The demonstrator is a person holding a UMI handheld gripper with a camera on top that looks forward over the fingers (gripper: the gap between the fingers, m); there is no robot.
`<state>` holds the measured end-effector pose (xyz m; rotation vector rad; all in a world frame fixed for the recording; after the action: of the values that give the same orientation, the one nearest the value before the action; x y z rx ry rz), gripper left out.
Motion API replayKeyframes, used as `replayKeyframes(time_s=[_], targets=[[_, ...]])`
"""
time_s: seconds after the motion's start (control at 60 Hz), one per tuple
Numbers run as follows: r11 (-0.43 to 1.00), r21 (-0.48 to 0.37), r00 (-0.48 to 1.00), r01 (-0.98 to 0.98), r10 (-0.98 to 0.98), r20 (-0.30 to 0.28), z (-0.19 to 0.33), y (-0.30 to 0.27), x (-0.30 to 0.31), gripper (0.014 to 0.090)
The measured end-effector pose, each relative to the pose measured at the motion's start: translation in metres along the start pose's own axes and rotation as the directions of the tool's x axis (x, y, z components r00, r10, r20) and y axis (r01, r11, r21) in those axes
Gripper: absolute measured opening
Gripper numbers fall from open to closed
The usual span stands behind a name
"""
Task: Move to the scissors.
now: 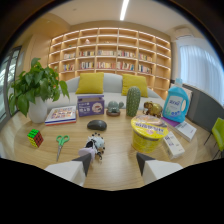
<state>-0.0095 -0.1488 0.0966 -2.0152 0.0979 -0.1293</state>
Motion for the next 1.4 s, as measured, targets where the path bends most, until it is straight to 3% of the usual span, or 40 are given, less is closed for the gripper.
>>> replayKeyframes(time_s=[0.367,0.767,1.067,1.4], targets=[[0.999,0.004,0.998,0.053,-0.053,-0.042,-0.027,0.006,-0.001,0.0858],[0.995,-0.087,0.999,0.039,-0.038,0.016,-0.070,0.066,-0.094,0.0861],[0.992,-0.086,0.991,0.094,-0.084,0.106,-0.043,0.062,-0.195,0.0863],[0.993,-0.086,0.994,0.075,-0.068,0.085,0.027,0.040,-0.227,0.0860]])
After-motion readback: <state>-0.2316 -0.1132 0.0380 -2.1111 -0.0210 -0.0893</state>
